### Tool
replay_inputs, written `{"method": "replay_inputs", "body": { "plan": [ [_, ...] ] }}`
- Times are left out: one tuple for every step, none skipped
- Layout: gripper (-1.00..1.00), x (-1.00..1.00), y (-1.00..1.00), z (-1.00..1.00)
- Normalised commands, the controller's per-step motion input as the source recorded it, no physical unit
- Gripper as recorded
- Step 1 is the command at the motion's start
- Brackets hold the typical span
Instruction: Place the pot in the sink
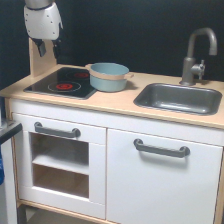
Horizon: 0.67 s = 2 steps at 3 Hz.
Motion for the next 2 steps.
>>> {"method": "replay_inputs", "body": {
  "plan": [
    [1.0,0.9,0.53,-0.07],
    [1.0,0.83,0.58,-0.11]
  ]
}}
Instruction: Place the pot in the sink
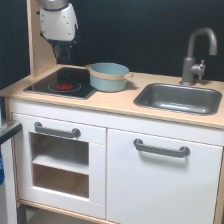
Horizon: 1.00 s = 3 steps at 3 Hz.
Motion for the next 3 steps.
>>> {"method": "replay_inputs", "body": {
  "plan": [
    [1.0,0.42,0.47,-0.22],
    [1.0,0.31,0.43,-0.24],
    [1.0,0.28,0.38,-0.27]
  ]
}}
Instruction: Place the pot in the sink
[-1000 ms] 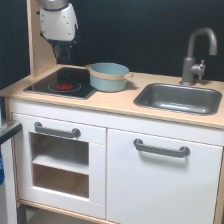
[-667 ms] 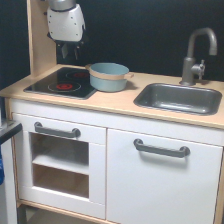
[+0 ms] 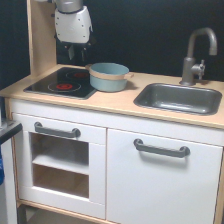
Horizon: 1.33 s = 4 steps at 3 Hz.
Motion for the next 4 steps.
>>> {"method": "replay_inputs", "body": {
  "plan": [
    [1.0,0.22,0.25,-0.24],
    [1.0,0.16,0.21,-0.37],
    [1.0,0.08,0.17,-0.62],
    [1.0,-0.02,0.1,-0.79]
  ]
}}
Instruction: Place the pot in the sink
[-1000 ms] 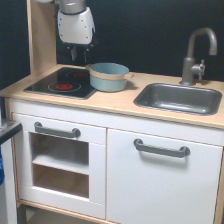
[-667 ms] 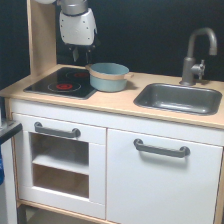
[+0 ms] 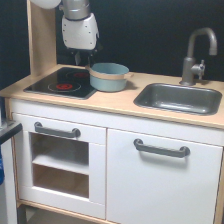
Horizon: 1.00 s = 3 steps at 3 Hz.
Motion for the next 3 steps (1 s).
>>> {"method": "replay_inputs", "body": {
  "plan": [
    [1.0,-0.11,0.02,-0.83],
    [0.97,0.0,0.03,-0.83],
    [-0.85,0.11,0.05,-0.65]
  ]
}}
